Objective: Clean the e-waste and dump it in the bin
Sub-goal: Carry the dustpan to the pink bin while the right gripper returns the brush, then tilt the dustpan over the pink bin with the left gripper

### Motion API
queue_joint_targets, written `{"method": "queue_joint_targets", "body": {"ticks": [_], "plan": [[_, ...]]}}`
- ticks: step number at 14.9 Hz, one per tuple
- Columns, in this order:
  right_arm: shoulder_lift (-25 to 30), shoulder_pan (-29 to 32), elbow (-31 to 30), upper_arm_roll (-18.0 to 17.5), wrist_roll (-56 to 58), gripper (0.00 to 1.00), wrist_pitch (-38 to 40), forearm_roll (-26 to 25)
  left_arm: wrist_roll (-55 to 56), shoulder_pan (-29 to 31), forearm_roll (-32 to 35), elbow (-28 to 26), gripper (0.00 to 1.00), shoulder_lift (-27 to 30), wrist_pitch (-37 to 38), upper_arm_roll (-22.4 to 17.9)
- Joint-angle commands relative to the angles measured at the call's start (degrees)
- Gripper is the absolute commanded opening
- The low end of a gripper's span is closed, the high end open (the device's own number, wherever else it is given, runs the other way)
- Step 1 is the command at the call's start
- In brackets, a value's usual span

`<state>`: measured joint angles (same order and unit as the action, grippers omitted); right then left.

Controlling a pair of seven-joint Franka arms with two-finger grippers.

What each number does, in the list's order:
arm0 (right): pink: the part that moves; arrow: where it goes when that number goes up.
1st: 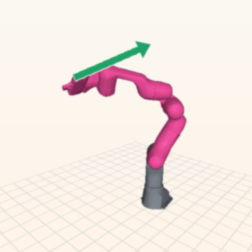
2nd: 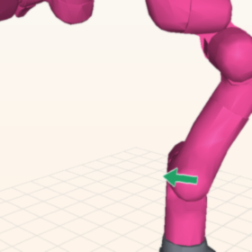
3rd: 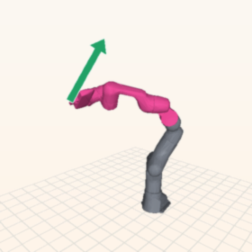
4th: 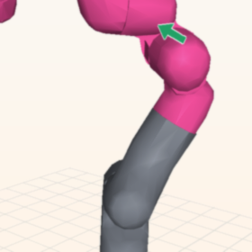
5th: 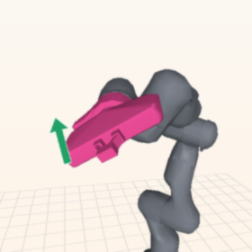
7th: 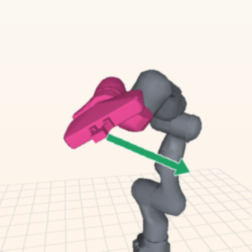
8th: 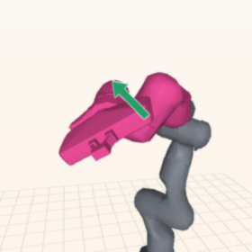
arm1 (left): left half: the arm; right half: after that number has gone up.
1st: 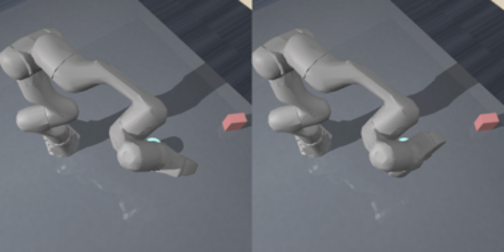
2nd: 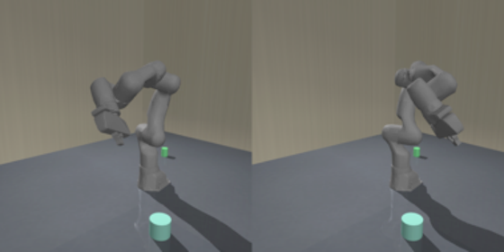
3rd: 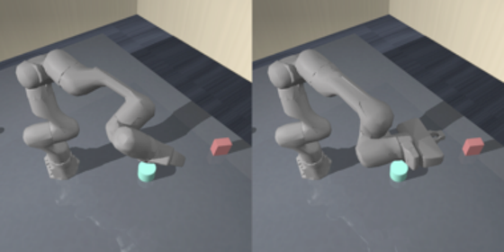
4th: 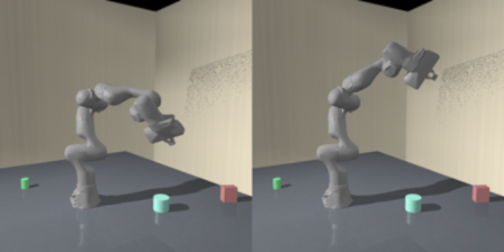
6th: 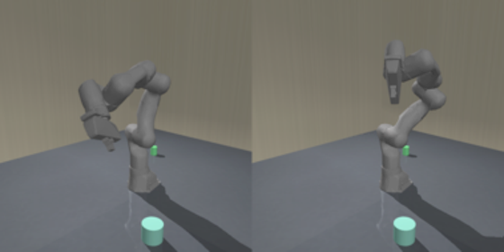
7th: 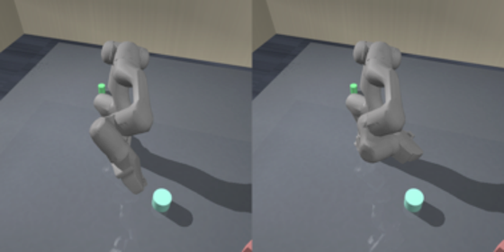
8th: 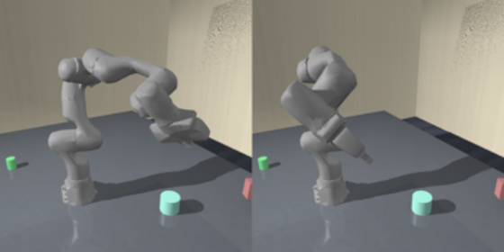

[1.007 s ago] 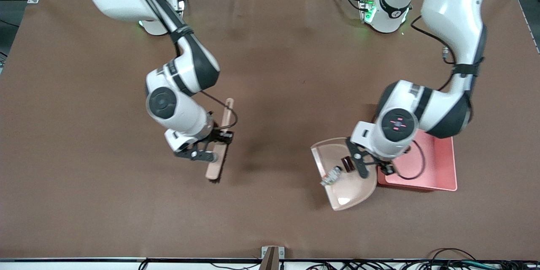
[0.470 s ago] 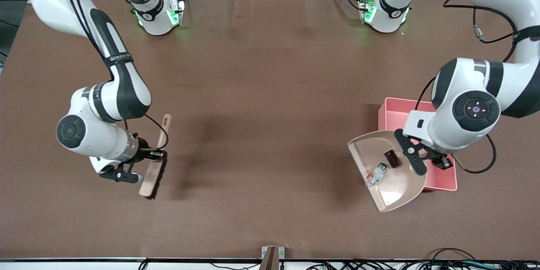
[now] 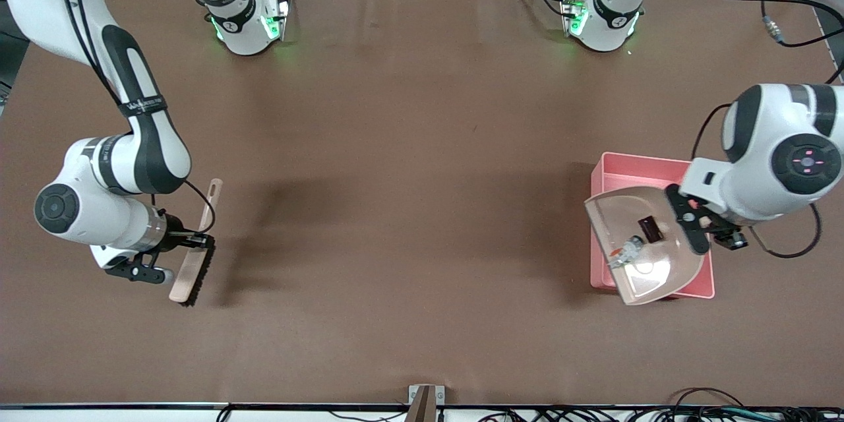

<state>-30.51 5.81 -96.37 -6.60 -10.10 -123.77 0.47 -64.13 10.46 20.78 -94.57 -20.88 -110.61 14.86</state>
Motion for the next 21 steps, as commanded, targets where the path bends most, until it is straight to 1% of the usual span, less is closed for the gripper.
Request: {"method": "queue_joint_targets", "body": {"ticks": [1,2,4,5,7,9,10,12,14,15,16,17,18,19,20,21], "plan": [[2.47,3.24,-4.88,-1.31,2.97,0.01,-3.75,-0.83,-4.68,7.01,-1.18,-9.73,0.15,6.71,-5.74,3.06],[2.47,3.51,-5.75,-1.22,3.06,0.01,-4.98,-0.83,-4.69,8.16,-1.1,-12.54,0.14,8.73,-7.59,3.94],[2.3,3.86,-6.73,-1.22,3.15,0.01,-6.65,-0.83,-4.51,8.18,0.56,-13.79,0.13,9.28,-7.61,3.86],[2.3,4.38,-7.43,-1.22,3.15,0.01,-7.79,-0.91,-4.34,8.35,3.18,-14.32,0.13,9.37,-7.61,3.95],[2.21,4.74,-8.83,-1.22,3.33,0.01,-10.43,-0.91,-2.76,7.65,8.02,-15.99,0.07,9.54,-5.69,4.03],[2.03,5.35,-9.1,-1.22,3.42,0.01,-11.14,-0.91,3.63,8.0,15.65,-18.8,0.0,9.8,-2.87,4.3],[1.95,5.44,-9.54,-1.22,3.5,0.01,-11.32,-0.91,4.71,7.91,18.74,-19.68,0.0,9.81,-2.69,4.39],[2.03,5.44,-11.03,-1.22,3.94,0.01,-12.8,-0.91,5.94,7.39,24.54,-19.95,0.0,9.11,-0.15,4.47],[2.03,5.97,-12.61,-1.22,7.7,0.01,-13.08,-0.91,11.19,3.8,29.29,-19.61,0.0,9.1,6.94,5.0],[2.03,6.4,-12.97,-1.31,8.59,0.01,-12.29,-0.91,12.44,2.82,29.84,-19.17,0.0,9.1,8.81,5.0],[2.47,6.58,-13.06,-1.31,9.3,0.01,-10.2,-0.91,12.71,3.16,28.88,-18.55,0.0,9.28,8.83,5.18],[2.82,6.59,-13.06,-1.31,9.39,0.01,-8.17,-0.83,12.19,4.12,25.05,-16.63,0.0,9.71,8.05,5.61],[3.87,6.67,-13.32,-1.4,9.39,0.01,-6.94,-0.83,9.67,5.26,17.79,-12.35,0.0,9.89,6.47,5.62],[5.1,6.85,-14.63,-1.4,9.31,0.01,-6.4,-0.74,3.64,5.19,12.32,-7.44,0.0,9.81,6.37,5.53],[6.5,7.02,-16.47,-1.4,9.39,0.01,-6.48,-0.65,-0.16,4.06,10.78,-1.21,0.0,8.85,6.89,5.53],[7.99,7.02,-18.31,-1.4,9.39,0.01,-6.48,-0.56,-1.51,2.04,10.94,3.64,0.0,7.53,10.55,5.44]]}}
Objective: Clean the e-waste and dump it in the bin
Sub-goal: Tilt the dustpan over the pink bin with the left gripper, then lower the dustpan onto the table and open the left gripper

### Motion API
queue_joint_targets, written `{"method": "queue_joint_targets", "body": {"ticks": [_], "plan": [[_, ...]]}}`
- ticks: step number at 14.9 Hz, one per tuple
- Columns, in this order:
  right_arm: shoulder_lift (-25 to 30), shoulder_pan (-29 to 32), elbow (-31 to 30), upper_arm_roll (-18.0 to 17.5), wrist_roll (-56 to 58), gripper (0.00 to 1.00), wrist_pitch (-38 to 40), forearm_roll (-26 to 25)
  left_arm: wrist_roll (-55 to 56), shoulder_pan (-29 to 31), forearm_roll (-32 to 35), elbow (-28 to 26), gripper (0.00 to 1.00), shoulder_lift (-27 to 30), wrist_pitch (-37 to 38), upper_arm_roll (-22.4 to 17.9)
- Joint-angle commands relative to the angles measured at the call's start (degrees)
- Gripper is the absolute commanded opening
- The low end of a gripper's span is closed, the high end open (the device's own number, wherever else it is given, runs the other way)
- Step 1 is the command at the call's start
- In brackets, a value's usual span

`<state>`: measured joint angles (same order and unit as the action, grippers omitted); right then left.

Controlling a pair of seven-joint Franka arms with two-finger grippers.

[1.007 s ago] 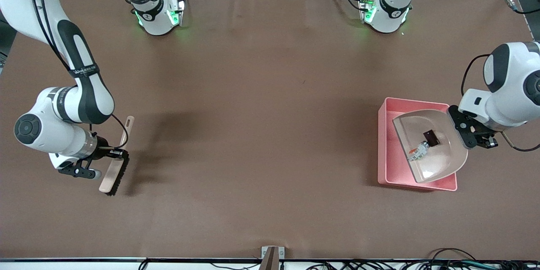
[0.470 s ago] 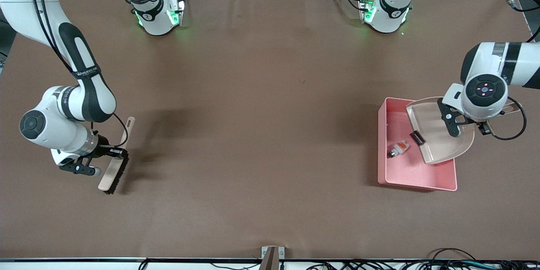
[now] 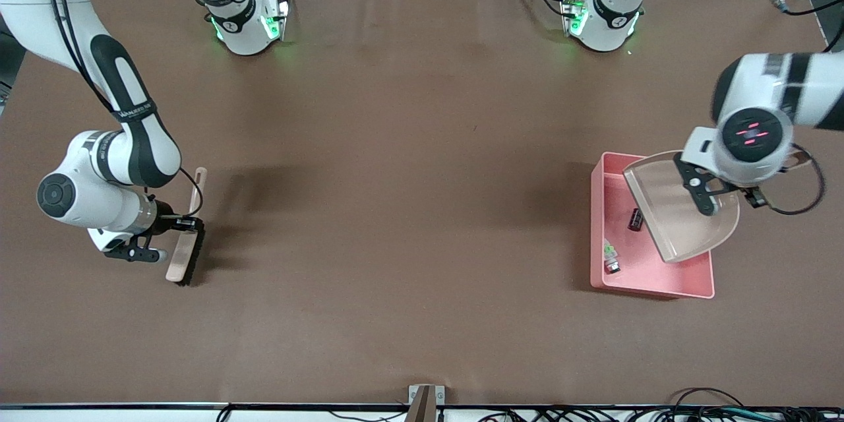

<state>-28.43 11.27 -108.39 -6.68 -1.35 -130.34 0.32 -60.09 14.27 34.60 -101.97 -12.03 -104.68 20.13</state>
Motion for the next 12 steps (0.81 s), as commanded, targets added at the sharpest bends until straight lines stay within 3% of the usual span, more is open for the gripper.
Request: {"method": "queue_joint_targets", "body": {"ticks": [1,3,6,10,12], "plan": [[7.84,1.73,-8.65,-1.4,0.73,0.01,0.09,-0.41,-6.0,-3.18,-2.87,14.66,0.0,-3.16,8.14,0.17],[11.1,2.0,-13.22,-1.41,0.73,0.01,-0.43,0.02,-7.49,-4.85,-3.74,16.89,0.01,-6.15,8.62,1.13],[14.97,2.26,-18.42,-1.58,0.73,0.01,-0.61,0.2,-10.13,-9.68,-8.05,20.66,0.01,-15.36,7.83,4.12],[16.91,2.35,-23.69,-1.58,3.88,0.01,-4.55,0.2,-7.08,-14.51,-8.68,20.06,0.01,-22.06,-0.07,4.3],[16.83,2.7,-25.98,-1.49,4.51,0.01,-8.51,0.2,0.1,-18.73,-6.67,20.06,0.01,-25.23,-1.83,4.13]]}}
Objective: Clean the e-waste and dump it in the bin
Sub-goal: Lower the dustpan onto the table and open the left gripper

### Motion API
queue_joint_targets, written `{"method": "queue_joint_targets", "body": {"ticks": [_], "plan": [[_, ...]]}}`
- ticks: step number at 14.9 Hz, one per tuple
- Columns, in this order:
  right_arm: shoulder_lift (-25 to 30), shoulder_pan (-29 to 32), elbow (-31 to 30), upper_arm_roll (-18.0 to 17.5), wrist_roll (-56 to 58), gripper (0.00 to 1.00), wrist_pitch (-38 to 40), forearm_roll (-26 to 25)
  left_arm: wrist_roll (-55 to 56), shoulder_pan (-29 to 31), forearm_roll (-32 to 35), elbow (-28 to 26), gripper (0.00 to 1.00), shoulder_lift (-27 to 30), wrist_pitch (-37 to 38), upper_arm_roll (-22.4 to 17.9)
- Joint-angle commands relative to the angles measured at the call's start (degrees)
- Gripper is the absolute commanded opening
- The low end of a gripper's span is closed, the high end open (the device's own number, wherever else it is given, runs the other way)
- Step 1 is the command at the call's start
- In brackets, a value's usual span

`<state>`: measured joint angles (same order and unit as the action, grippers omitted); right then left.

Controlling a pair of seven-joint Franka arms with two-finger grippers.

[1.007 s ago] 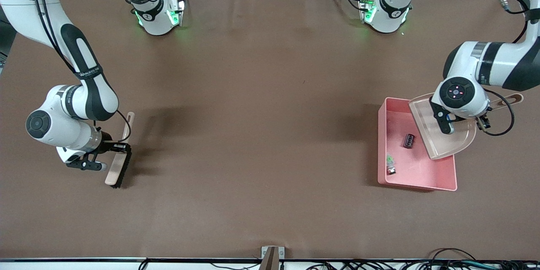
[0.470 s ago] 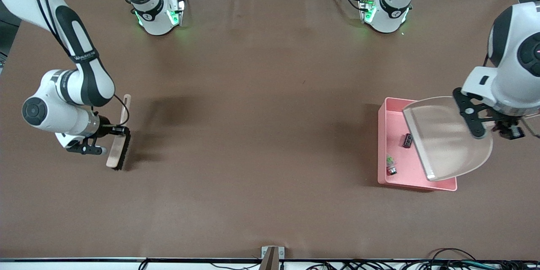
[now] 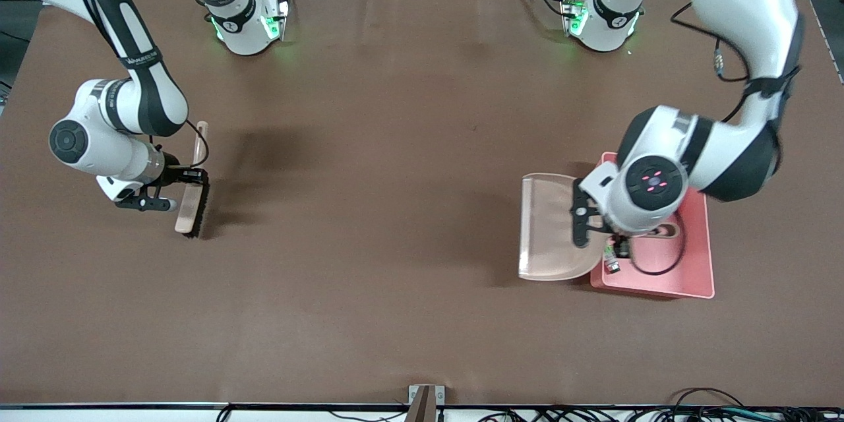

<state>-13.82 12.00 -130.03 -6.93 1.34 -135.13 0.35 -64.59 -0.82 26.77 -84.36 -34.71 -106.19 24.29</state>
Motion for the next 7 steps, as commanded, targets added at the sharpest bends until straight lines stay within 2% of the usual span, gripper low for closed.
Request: {"method": "queue_joint_targets", "body": {"ticks": [1,3,7], "plan": [[2.22,2.07,-4.71,-1.33,1.83,0.01,-4.26,0.18,9.26,-5.75,3.18,2.45,0.01,-3.25,-0.68,-0.03],[2.14,2.5,-5.24,-1.24,1.83,0.01,-4.97,0.18,16.48,-8.66,5.31,2.53,0.01,-5.01,-0.69,-0.03],[1.7,3.21,-5.59,-1.33,1.83,0.02,-5.32,0.27,21.69,-11.57,5.75,2.62,0.01,-6.86,-3.14,-0.03]]}}
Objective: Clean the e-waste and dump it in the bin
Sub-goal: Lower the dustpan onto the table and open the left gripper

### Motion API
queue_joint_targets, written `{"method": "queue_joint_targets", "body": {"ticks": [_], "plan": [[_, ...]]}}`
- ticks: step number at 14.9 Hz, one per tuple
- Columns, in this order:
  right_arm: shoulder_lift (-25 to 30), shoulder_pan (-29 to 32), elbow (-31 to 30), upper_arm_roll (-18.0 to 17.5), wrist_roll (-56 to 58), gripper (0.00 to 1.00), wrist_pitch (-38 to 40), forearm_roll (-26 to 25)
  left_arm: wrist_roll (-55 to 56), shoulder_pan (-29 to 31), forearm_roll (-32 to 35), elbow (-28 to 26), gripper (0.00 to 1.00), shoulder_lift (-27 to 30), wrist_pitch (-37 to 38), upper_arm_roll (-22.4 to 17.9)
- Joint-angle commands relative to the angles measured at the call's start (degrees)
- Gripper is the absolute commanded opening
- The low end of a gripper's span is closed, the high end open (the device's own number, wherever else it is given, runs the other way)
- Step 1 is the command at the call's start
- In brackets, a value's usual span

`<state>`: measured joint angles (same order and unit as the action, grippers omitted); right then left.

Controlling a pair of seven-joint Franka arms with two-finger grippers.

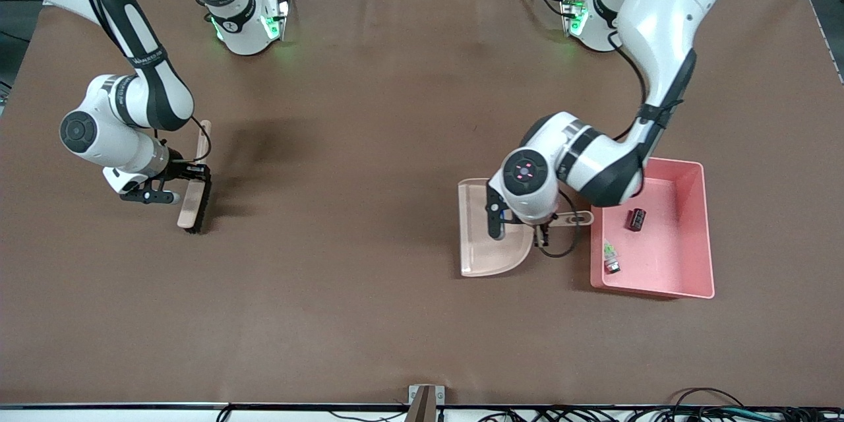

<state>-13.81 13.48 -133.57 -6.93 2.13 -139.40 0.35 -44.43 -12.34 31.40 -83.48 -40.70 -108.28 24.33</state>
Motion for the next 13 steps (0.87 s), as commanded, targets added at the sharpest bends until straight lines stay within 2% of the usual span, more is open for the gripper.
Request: {"method": "queue_joint_targets", "body": {"ticks": [1,3,7,9,12,13], "plan": [[1.6,1.72,-2.05,-1.33,1.03,0.03,-1.05,0.27,2.32,-0.14,1.3,1.31,0.02,-0.78,-2.19,-0.08],[1.51,1.72,-1.96,-1.33,1.03,0.09,-1.05,0.27,2.41,-1.54,1.91,0.08,0.02,-0.61,-4.47,-0.08],[1.16,1.72,-1.87,-1.33,1.03,0.26,-1.05,0.27,5.58,-3.21,9.45,-3.61,0.02,-0.78,-6.41,-0.08],[0.98,1.72,-1.87,-1.33,1.03,0.33,-1.05,0.27,4.79,-1.9,10.78,-6.68,0.02,-0.52,-9.74,-0.08],[0.98,1.72,-1.78,-1.33,1.03,0.46,-1.05,0.27,3.21,0.39,11.23,-9.41,0.02,0.8,-10.64,0.1],[0.98,1.72,-1.78,-1.33,1.03,0.48,-1.05,0.27,3.12,0.39,11.14,-9.33,0.16,0.8,-10.64,0.19]]}}
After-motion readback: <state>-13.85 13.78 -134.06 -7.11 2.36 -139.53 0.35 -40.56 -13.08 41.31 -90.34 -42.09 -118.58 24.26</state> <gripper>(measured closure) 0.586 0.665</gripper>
